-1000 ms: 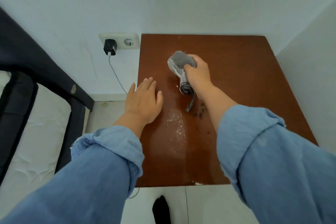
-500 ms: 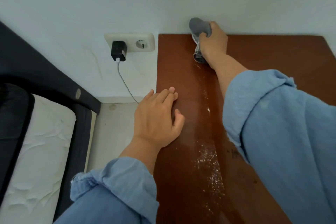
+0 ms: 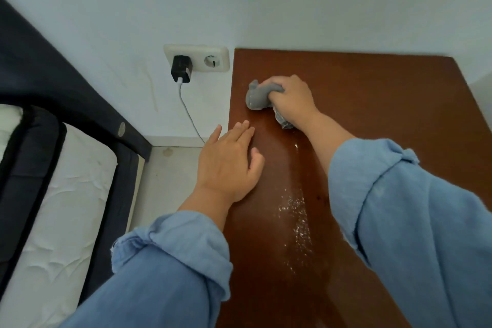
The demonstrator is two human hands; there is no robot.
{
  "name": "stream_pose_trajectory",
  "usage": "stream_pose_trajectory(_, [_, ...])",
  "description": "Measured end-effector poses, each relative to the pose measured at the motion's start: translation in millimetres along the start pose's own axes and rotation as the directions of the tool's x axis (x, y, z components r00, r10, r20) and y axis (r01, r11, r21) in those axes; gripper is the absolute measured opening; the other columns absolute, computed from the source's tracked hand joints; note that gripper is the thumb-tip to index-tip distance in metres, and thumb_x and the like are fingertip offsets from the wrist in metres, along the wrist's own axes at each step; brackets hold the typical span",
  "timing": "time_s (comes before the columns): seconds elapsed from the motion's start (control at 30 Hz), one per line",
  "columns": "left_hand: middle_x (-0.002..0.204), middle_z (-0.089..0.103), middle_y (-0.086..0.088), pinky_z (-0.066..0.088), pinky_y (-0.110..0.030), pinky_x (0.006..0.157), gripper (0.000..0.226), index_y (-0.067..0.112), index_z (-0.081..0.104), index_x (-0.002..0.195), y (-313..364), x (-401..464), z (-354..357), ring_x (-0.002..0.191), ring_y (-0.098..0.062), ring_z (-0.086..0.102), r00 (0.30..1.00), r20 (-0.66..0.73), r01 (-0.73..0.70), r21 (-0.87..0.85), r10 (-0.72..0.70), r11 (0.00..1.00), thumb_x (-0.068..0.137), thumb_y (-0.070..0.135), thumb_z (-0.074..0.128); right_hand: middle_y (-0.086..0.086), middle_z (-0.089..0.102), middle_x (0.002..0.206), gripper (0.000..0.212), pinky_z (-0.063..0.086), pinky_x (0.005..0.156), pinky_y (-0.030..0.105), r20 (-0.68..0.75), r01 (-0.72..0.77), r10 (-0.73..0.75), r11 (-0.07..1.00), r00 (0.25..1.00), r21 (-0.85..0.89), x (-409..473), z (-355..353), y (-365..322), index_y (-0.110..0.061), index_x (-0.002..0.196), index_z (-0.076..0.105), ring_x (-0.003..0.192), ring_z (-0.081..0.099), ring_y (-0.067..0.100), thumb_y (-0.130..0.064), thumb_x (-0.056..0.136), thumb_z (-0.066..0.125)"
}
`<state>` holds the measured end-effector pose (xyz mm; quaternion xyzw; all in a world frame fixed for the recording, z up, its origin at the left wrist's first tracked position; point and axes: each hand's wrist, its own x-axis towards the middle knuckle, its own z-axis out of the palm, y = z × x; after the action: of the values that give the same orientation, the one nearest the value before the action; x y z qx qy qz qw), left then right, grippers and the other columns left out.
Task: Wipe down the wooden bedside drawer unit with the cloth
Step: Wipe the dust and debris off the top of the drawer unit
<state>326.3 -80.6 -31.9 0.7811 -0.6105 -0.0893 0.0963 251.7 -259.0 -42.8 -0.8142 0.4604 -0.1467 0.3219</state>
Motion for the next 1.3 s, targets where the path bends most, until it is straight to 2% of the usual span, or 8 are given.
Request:
stream_pose_trajectory(0.2, [0.152, 0.037, -0.001, 0.011, -0.034, 0.119, 0.075, 0.015, 0.04, 0.145, 24.4, -61.7, -1.0, 0.142, -0.013, 0.029, 0.997, -0.015, 0.082, 0.001, -0.082, 0.997, 0.083, 0.043, 0.01, -0.004, 0.068, 0.09, 0.045, 0.045, 0.09, 0.042, 0.013, 0.015, -0.015, 1.0, 1.0, 0.003, -100.9, -13.8, 6.3, -0.034, 0.098, 0.07, 0.101, 0.055, 0.023, -0.026, 0.068, 0.038])
stream_pose_trajectory(0.37, [0.154, 0.035, 0.0, 0.009, -0.032, 0.119, 0.069, 0.017, 0.039, 0.146, 37.2, -112.0, 0.4, 0.142, -0.011, 0.028, 0.987, 0.011, 0.161, 0.019, -0.161, 0.987, 0.086, 0.041, 0.013, -0.019, 0.039, 0.066, 0.035, 0.032, 0.081, 0.033, 0.018, 0.032, -0.031, 0.999, 0.999, -0.026, -190.9, -15.6, 5.8, -0.03, 0.099, 0.07, 0.091, 0.043, 0.017, -0.011, 0.078, 0.05])
stream_pose_trajectory(0.67, [0.156, 0.028, 0.001, 0.01, -0.034, 0.118, 0.061, 0.015, 0.037, 0.146, 70.3, -169.6, 7.6, 0.144, -0.012, 0.023, 0.975, 0.067, 0.211, 0.011, -0.211, 0.977, 0.093, 0.035, 0.016, -0.022, 0.04, 0.065, 0.033, 0.028, 0.077, 0.03, -0.01, 0.03, -0.03, 0.999, 0.999, 0.045, -315.4, -12.7, 8.4, -0.031, 0.095, 0.072, 0.089, 0.045, 0.015, -0.009, 0.076, 0.055])
stream_pose_trajectory(0.8, [0.158, 0.023, 0.002, 0.01, -0.036, 0.119, 0.051, 0.015, 0.033, 0.149, 74.7, -176.1, 4.3, 0.145, -0.012, 0.02, 0.966, 0.121, 0.236, -0.034, -0.23, 0.971, 0.099, 0.027, 0.026, -0.018, 0.048, 0.068, 0.031, 0.026, 0.076, 0.028, 0.006, 0.014, -0.014, 0.997, 1.0, 0.08, -346.4, -10.7, 13.5, -0.033, 0.091, 0.072, 0.086, 0.044, 0.012, -0.014, 0.074, 0.055])
stream_pose_trajectory(0.9, [0.159, 0.019, 0.002, 0.008, -0.038, 0.12, 0.052, 0.016, 0.027, 0.151, 75.6, -180.1, 0.1, 0.146, -0.013, 0.017, 0.964, 0.163, 0.214, -0.017, -0.208, 0.977, 0.1, 0.028, 0.024, -0.015, 0.059, 0.07, 0.032, 0.039, 0.077, 0.034, 0.004, -0.001, 0.0, 0.992, 1.0, 0.126, -363.0, -9.8, 16.8, -0.032, 0.087, 0.073, 0.082, 0.044, 0.013, -0.017, 0.071, 0.05])
stream_pose_trajectory(1.07, [0.16, 0.016, 0.003, 0.007, -0.04, 0.12, 0.054, 0.017, 0.024, 0.152, 72.2, -182.8, -1.7, 0.147, -0.013, 0.016, 0.964, 0.187, 0.194, 0.001, -0.191, 0.981, 0.099, 0.029, 0.024, -0.015, 0.066, 0.078, 0.034, 0.045, 0.081, 0.036, 0.102, -0.077, 0.054, 0.971, 0.993, 0.227, -382.8, -8.9, 15.9, -0.029, 0.085, 0.072, 0.086, 0.052, 0.017, -0.006, 0.076, 0.049])
stream_pose_trajectory(1.2, [0.159, 0.019, 0.004, 0.006, -0.039, 0.12, 0.053, 0.017, 0.029, 0.15, 67.6, -181.8, -3.6, 0.145, -0.012, 0.02, 0.967, 0.197, 0.164, -0.006, -0.16, 0.986, 0.099, 0.028, 0.021, 0.002, 0.07, 0.08, 0.031, 0.055, 0.068, 0.035, 0.208, -0.266, 0.192, 0.863, 0.959, 0.43, -366.4, -21.5, 4.5, -0.02, 0.083, 0.07, 0.08, 0.064, 0.021, -0.001, 0.077, 0.047])
stream_pose_trajectory(1.3, [0.156, 0.03, 0.002, 0.01, -0.036, 0.12, 0.056, 0.016, 0.038, 0.146, 59.8, -178.7, -9.1, 0.142, -0.011, 0.028, 0.98, 0.144, 0.146, -0.031, -0.14, 0.989, 0.096, 0.03, 0.018, 0.002, 0.061, 0.073, 0.029, 0.042, 0.057, 0.027, 0.185, -0.323, 0.265, 0.803, 0.946, 0.502, -334.5, -32.7, -13.0, -0.018, 0.087, 0.067, 0.066, 0.054, 0.017, 0.001, 0.083, 0.045])
